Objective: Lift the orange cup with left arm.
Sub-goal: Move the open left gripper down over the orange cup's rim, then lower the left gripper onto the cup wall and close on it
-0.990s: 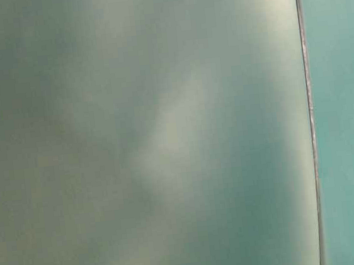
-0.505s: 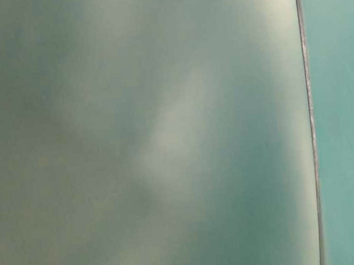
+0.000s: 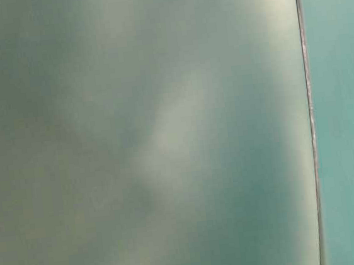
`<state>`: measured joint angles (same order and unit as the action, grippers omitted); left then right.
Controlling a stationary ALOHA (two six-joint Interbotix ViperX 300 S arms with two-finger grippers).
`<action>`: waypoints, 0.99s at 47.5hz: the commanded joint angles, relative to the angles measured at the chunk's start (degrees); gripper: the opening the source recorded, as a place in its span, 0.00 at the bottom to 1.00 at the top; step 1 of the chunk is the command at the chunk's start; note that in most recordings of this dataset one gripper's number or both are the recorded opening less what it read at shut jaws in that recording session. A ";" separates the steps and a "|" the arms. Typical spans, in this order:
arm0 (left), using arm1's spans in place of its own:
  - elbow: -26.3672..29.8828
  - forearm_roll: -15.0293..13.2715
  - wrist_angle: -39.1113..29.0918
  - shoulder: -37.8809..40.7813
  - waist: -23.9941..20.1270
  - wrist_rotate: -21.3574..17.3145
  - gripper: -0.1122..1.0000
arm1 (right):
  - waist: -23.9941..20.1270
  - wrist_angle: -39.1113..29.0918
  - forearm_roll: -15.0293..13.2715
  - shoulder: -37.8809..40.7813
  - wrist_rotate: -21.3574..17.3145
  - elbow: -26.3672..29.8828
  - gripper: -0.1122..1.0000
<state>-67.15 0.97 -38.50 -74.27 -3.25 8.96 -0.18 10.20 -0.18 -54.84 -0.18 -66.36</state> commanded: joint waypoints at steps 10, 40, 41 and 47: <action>2.55 -0.09 -2.81 0.88 -2.46 0.79 0.76 | -0.09 -0.26 0.00 0.18 0.00 1.85 0.10; 4.83 -0.09 -7.91 18.63 -2.46 7.73 0.78 | -0.09 -0.88 0.00 0.26 0.00 1.85 0.10; 4.92 -0.18 -8.09 19.16 -2.46 7.82 0.78 | -0.09 -0.97 0.00 0.35 0.09 1.85 0.10; 4.92 -0.18 -9.14 21.71 -2.37 8.61 0.78 | -0.09 -1.32 0.00 0.35 0.00 1.85 0.10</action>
<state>-63.81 0.88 -47.37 -54.05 -5.54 17.31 -0.18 8.88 -0.18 -54.76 -0.18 -66.36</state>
